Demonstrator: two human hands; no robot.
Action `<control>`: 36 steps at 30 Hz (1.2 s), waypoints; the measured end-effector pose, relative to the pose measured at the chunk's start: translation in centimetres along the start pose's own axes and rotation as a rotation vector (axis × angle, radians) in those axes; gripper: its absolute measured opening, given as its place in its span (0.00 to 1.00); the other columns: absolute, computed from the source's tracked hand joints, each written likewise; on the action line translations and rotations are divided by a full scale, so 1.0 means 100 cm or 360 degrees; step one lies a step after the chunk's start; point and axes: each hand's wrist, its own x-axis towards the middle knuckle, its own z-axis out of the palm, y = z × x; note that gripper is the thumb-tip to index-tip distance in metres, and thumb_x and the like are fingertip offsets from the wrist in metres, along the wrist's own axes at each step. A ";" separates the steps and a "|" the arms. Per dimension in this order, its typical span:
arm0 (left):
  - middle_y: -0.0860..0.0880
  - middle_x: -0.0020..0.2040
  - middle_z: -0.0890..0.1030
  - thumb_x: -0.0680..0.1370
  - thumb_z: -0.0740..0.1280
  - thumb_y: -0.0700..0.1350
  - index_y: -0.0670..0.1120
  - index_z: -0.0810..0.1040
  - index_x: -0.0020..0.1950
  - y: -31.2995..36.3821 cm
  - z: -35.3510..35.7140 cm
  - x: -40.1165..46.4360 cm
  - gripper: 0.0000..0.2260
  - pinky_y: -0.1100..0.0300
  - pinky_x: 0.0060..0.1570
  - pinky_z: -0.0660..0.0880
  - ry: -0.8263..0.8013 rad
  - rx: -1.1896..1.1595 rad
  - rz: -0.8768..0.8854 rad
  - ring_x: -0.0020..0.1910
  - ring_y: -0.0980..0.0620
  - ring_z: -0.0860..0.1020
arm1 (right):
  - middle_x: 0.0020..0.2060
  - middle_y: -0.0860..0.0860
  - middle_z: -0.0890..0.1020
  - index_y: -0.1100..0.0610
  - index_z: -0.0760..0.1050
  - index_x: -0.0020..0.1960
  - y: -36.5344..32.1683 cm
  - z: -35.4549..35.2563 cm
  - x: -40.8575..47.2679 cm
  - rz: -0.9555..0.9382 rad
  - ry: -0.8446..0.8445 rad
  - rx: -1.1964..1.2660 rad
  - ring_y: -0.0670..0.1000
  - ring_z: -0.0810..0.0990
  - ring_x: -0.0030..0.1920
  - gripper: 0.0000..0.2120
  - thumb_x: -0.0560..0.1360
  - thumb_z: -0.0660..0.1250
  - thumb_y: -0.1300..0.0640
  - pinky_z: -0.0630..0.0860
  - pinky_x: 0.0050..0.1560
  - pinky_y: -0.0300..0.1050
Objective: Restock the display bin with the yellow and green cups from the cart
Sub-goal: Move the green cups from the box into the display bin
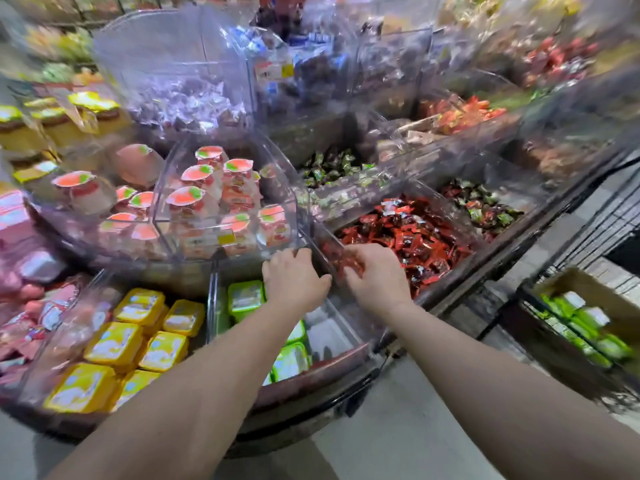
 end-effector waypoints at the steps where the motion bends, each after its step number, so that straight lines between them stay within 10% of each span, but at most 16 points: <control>1: 0.45 0.62 0.74 0.71 0.64 0.62 0.49 0.73 0.64 0.019 -0.002 -0.004 0.26 0.49 0.64 0.66 0.0041 -0.0006 0.0039 0.64 0.42 0.70 | 0.56 0.51 0.81 0.51 0.77 0.61 0.013 -0.014 -0.003 0.0018 0.0026 -0.0074 0.56 0.77 0.59 0.20 0.70 0.65 0.50 0.73 0.61 0.51; 16: 0.46 0.68 0.70 0.74 0.63 0.61 0.50 0.68 0.68 0.395 0.083 -0.096 0.27 0.47 0.69 0.60 -0.0146 -0.0072 0.0899 0.69 0.43 0.65 | 0.64 0.53 0.76 0.49 0.70 0.70 0.306 -0.236 -0.147 0.0803 0.0310 -0.0319 0.56 0.72 0.65 0.28 0.72 0.67 0.42 0.69 0.64 0.48; 36: 0.46 0.72 0.64 0.73 0.67 0.56 0.50 0.62 0.73 0.626 0.293 0.078 0.31 0.52 0.70 0.61 -0.0912 0.0045 0.1155 0.71 0.44 0.63 | 0.66 0.56 0.71 0.49 0.63 0.74 0.626 -0.298 -0.074 0.1610 0.0027 -0.0089 0.59 0.71 0.66 0.31 0.74 0.68 0.46 0.70 0.65 0.50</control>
